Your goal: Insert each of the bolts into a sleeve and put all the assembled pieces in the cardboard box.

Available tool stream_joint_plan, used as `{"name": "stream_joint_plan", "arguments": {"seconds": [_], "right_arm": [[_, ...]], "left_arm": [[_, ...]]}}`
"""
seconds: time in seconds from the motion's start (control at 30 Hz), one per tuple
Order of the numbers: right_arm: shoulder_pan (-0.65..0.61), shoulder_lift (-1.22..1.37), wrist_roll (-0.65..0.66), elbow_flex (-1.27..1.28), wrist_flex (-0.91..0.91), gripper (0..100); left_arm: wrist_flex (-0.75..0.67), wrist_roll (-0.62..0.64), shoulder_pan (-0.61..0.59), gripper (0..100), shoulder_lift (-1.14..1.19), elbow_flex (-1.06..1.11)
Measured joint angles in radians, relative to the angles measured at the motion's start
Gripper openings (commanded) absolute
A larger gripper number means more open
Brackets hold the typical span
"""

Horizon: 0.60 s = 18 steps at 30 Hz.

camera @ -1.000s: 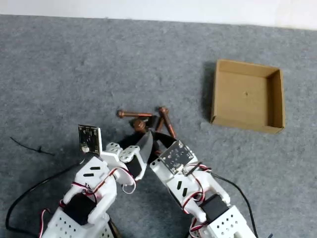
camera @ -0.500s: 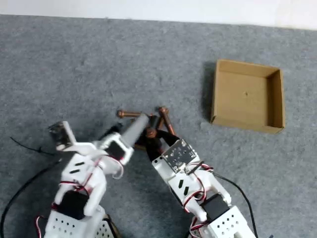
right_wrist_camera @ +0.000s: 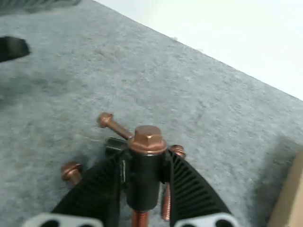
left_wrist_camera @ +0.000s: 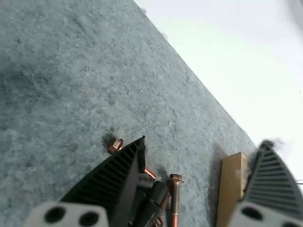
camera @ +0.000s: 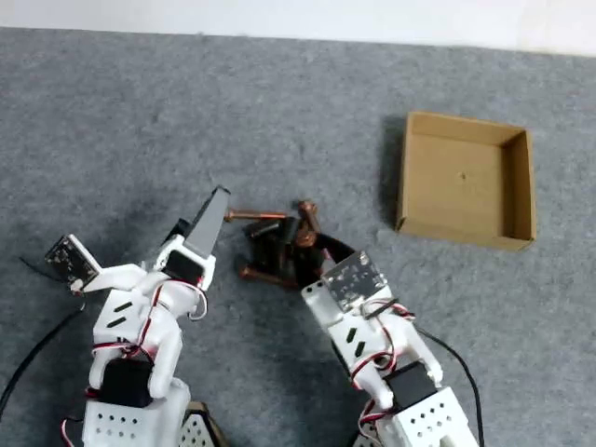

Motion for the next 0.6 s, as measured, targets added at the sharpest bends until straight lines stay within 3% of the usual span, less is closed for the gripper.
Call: {"name": "stream_joint_plan", "arguments": {"seconds": [0.2, 0.33, 0.47, 0.6], "right_arm": [[0.087, 0.0, 0.0, 0.0, 0.0, 0.5], [0.15, 0.0, -0.008, 0.0, -0.012, 0.5], [0.255, 0.0, -0.109, 0.0, -0.064, 0.5], [0.35, 0.0, -0.158, 0.0, -0.112, 0.5]], "left_arm": [[0.0, -0.107, 0.0, 0, 0.0, 0.0], [-0.008, -0.206, 0.0, 0, 0.0, 0.0], [-0.029, -0.267, 0.0, 1, 0.0, 0.029], [-0.14, -0.296, 0.0, 1, 0.002, 0.098]]}}
